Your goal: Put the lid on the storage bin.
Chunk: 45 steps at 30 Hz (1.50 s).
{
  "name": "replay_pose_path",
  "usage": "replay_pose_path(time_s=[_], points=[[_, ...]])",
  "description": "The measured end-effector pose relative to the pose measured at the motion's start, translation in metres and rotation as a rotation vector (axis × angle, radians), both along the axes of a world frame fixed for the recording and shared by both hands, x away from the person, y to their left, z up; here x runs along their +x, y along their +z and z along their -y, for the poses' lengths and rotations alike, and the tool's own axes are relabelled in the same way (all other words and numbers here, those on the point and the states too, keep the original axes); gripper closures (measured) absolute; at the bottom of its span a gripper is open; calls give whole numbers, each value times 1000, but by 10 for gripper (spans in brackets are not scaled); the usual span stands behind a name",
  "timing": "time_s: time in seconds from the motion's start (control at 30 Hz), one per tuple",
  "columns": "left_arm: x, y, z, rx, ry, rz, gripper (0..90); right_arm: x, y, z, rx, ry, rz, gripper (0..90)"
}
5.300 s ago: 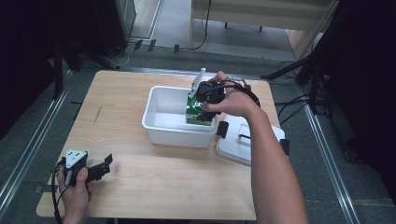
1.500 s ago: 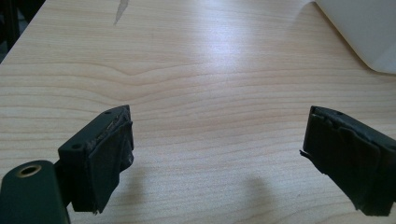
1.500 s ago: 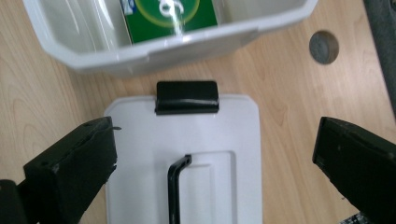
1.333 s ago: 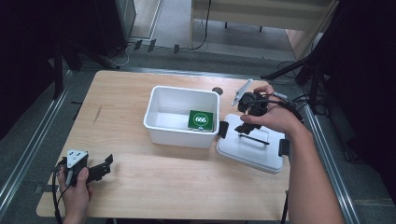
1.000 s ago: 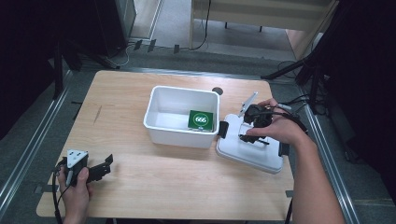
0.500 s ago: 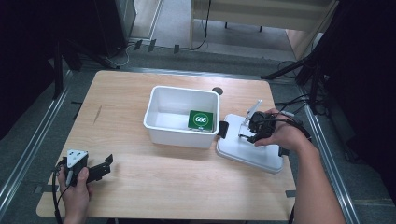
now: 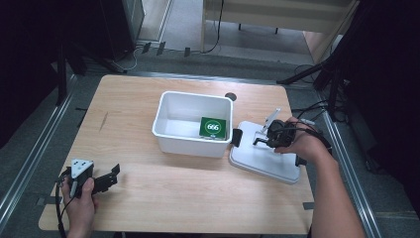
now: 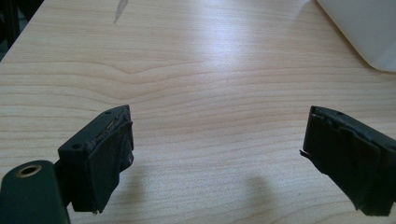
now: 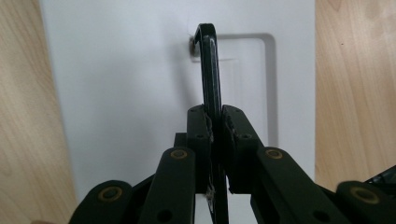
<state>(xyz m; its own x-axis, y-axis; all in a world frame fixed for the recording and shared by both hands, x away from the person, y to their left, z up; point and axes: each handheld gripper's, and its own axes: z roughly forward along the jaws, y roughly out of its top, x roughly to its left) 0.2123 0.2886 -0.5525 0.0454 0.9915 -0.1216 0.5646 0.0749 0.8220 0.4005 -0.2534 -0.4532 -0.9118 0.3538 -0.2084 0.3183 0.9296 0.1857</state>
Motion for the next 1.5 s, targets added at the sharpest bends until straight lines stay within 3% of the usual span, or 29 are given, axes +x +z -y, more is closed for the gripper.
replay_pose_path(time_s=[0.4, 0.63, 1.2, 1.5], points=[[0, 0, 0, 2, 1, -1, 87, 0, 1, 4, -1, 21, -4, 856], [0, 0, 0, 2, 1, -2, 87, 1, 12, 15, 24, 13, 34, 858], [0, 0, 1, 8, 3, 1, 87, -1, 76, 23, 11, 36, 79, 858], [0, 0, 1, 10, 1, 1, 87, -1, 102, 23, 6, 37, 98, 857]])
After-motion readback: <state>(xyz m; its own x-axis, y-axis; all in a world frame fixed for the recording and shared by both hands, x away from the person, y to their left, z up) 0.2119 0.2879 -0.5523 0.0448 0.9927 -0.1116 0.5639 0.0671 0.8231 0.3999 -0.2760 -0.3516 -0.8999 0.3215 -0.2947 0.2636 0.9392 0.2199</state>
